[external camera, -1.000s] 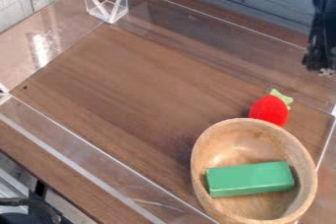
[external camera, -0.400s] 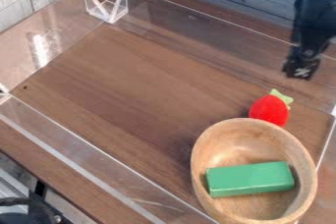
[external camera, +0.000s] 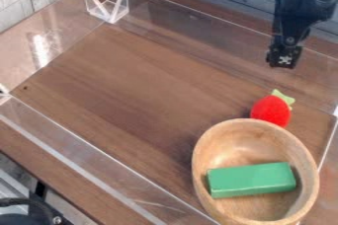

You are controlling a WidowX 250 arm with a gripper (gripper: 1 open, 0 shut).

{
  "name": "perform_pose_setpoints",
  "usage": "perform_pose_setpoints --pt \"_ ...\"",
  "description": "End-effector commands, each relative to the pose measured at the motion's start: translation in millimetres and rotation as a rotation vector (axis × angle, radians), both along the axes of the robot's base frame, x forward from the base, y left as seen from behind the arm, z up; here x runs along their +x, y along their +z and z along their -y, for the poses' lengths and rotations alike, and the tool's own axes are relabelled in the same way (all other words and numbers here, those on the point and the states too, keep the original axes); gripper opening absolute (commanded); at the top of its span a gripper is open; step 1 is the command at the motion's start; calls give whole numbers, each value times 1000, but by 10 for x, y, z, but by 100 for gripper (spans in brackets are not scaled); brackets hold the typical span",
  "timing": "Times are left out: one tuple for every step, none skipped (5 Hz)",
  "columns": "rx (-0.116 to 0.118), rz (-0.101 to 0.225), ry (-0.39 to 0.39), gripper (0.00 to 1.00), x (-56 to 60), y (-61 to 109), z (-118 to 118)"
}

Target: Put the green block in the brown bowl

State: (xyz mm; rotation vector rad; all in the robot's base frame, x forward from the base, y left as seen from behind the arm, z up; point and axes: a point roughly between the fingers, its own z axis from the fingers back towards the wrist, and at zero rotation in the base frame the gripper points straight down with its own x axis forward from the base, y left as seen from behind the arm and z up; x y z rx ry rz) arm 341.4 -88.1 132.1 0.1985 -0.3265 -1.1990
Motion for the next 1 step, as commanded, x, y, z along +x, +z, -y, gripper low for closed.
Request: perform_pose_setpoints --pt "-24 70 -24 100 103 212 156"
